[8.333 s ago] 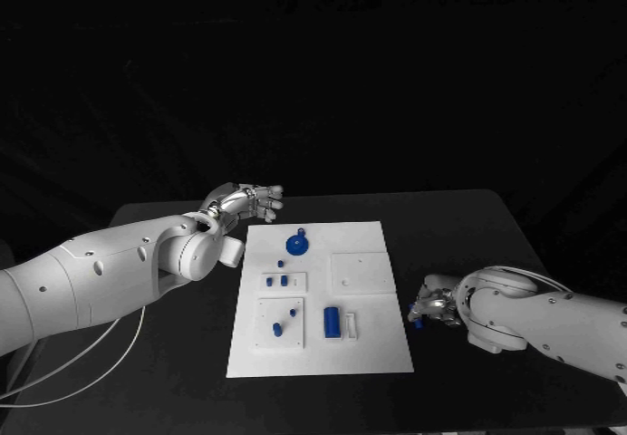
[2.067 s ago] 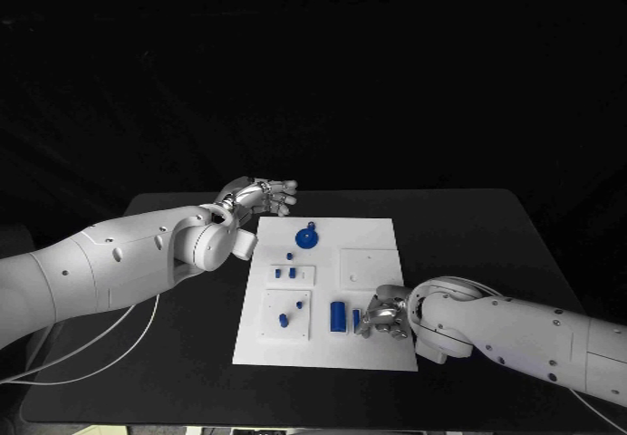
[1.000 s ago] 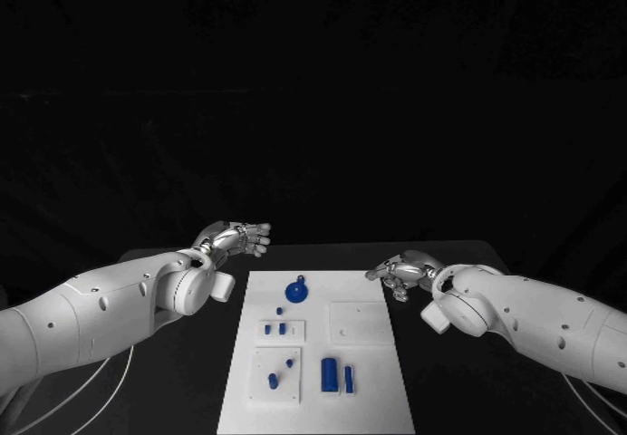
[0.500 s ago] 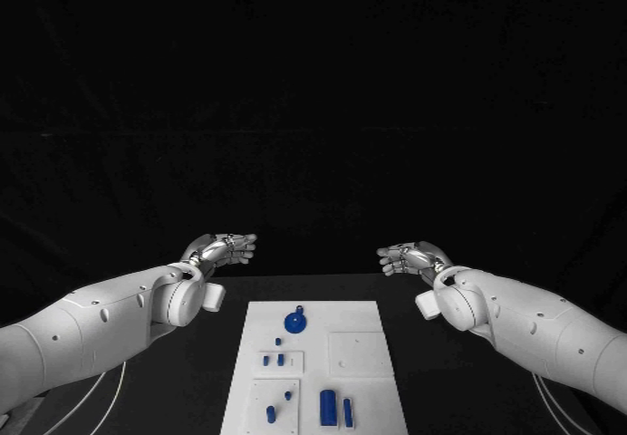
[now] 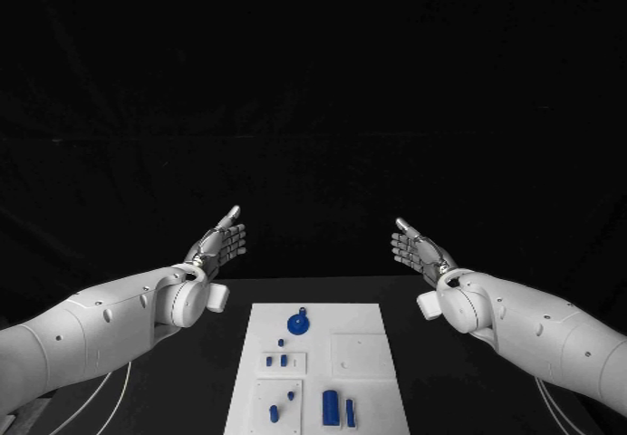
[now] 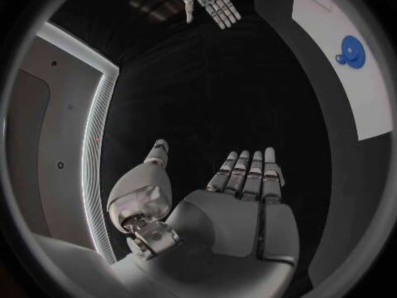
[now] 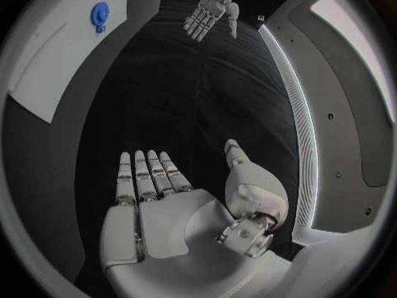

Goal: Assemble the parts on the task board

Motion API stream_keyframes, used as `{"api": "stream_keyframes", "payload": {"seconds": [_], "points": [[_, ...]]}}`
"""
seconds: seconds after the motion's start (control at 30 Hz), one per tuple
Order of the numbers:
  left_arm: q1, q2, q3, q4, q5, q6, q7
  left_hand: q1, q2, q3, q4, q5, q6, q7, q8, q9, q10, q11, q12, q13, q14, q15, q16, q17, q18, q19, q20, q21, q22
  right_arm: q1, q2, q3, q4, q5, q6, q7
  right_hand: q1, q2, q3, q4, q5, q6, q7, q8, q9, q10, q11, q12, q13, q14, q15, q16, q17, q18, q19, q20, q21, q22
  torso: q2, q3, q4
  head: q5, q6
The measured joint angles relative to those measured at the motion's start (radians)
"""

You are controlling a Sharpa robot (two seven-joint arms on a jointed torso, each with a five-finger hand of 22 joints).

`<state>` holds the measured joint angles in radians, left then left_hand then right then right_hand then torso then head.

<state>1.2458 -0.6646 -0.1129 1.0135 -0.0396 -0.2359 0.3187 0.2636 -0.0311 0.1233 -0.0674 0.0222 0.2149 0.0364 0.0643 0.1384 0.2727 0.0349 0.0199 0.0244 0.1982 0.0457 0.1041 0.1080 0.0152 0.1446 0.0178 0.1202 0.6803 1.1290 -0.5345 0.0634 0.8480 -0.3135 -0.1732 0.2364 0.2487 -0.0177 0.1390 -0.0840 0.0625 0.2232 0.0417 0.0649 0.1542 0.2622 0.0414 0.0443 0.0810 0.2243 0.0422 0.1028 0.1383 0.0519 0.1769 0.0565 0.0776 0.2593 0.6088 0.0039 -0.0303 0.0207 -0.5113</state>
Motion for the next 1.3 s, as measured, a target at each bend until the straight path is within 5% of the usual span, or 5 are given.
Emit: {"api": "stream_keyframes", "payload": {"seconds": [0.23,0.43,0.67,0.9,1.3], "points": [[-0.059,-0.035,0.036,0.164,0.003,-0.085,0.021,-0.182,0.022,-0.084,0.048,-0.014,-0.149,-0.025,-0.044,-0.096,-0.188,-0.024,-0.008,-0.017,-0.136,-0.032,-0.072,-0.075,0.000,-0.100,-0.012,-0.083,-0.466,-0.017,-0.056,-0.015,0.165,0.036,-0.075,0.024,-0.171,0.012,-0.095,0.058,-0.043,-0.154,-0.028,-0.044,-0.106,-0.180,-0.029,-0.027,-0.056,-0.154,-0.029,-0.071,-0.095,-0.023,-0.122,-0.039,-0.053,-0.178,-0.034,-0.0022,0.0161,-0.013,-0.055],[-0.131,-0.075,0.076,0.365,0.013,-0.230,0.068,-0.230,0.028,-0.105,0.061,-0.014,-0.189,-0.033,-0.053,-0.123,-0.240,-0.033,-0.013,-0.021,-0.171,-0.040,-0.091,-0.096,0.000,-0.123,-0.018,-0.104,-0.603,-0.039,-0.127,-0.033,0.369,0.102,-0.203,0.080,-0.242,0.017,-0.133,0.083,-0.059,-0.217,-0.041,-0.061,-0.150,-0.255,-0.041,-0.040,-0.078,-0.218,-0.041,-0.098,-0.134,-0.038,-0.171,-0.056,-0.074,-0.254,-0.056,-0.0035,0.0266,-0.020,-0.084],[-0.183,-0.107,0.105,0.513,0.025,-0.390,0.124,-0.256,0.031,-0.120,0.068,-0.018,-0.210,-0.037,-0.058,-0.136,-0.268,-0.035,-0.013,-0.023,-0.195,-0.046,-0.101,-0.107,0.000,-0.141,-0.018,-0.117,-0.678,-0.064,-0.201,-0.053,0.587,0.192,-0.374,0.157,-0.243,0.018,-0.134,0.084,-0.059,-0.219,-0.042,-0.061,-0.153,-0.259,-0.041,-0.041,-0.080,-0.220,-0.042,-0.099,-0.137,-0.038,-0.172,-0.057,-0.074,-0.258,-0.063,-0.0038,0.0298,-0.021,-0.088],[-0.196,-0.115,0.111,0.553,0.033,-0.478,0.158,-0.256,0.031,-0.120,0.068,-0.018,-0.210,-0.037,-0.058,-0.137,-0.267,-0.035,-0.013,-0.024,-0.195,-0.046,-0.101,-0.107,0.000,-0.141,-0.018,-0.117,-0.679,-0.077,-0.239,-0.062,0.701,0.261,-0.505,0.217,-0.243,0.018,-0.134,0.084,-0.059,-0.219,-0.042,-0.061,-0.153,-0.258,-0.041,-0.041,-0.080,-0.220,-0.042,-0.099,-0.137,-0.038,-0.172,-0.057,-0.074,-0.258,-0.064,-0.0040,0.0302,-0.021,-0.089],[-0.196,-0.116,0.112,0.553,0.038,-0.517,0.178,-0.256,0.031,-0.120,0.068,-0.018,-0.210,-0.037,-0.058,-0.137,-0.267,-0.035,-0.013,-0.023,-0.195,-0.046,-0.101,-0.107,0.000,-0.141,-0.018,-0.117,-0.679,-0.079,-0.245,-0.064,0.720,0.305,-0.580,0.256,-0.243,0.018,-0.134,0.084,-0.059,-0.219,-0.042,-0.061,-0.153,-0.258,-0.041,-0.041,-0.080,-0.220,-0.042,-0.099,-0.137,-0.038,-0.172,-0.057,-0.074,-0.258,-0.065,-0.0040,0.0303,-0.021,-0.089]]}}
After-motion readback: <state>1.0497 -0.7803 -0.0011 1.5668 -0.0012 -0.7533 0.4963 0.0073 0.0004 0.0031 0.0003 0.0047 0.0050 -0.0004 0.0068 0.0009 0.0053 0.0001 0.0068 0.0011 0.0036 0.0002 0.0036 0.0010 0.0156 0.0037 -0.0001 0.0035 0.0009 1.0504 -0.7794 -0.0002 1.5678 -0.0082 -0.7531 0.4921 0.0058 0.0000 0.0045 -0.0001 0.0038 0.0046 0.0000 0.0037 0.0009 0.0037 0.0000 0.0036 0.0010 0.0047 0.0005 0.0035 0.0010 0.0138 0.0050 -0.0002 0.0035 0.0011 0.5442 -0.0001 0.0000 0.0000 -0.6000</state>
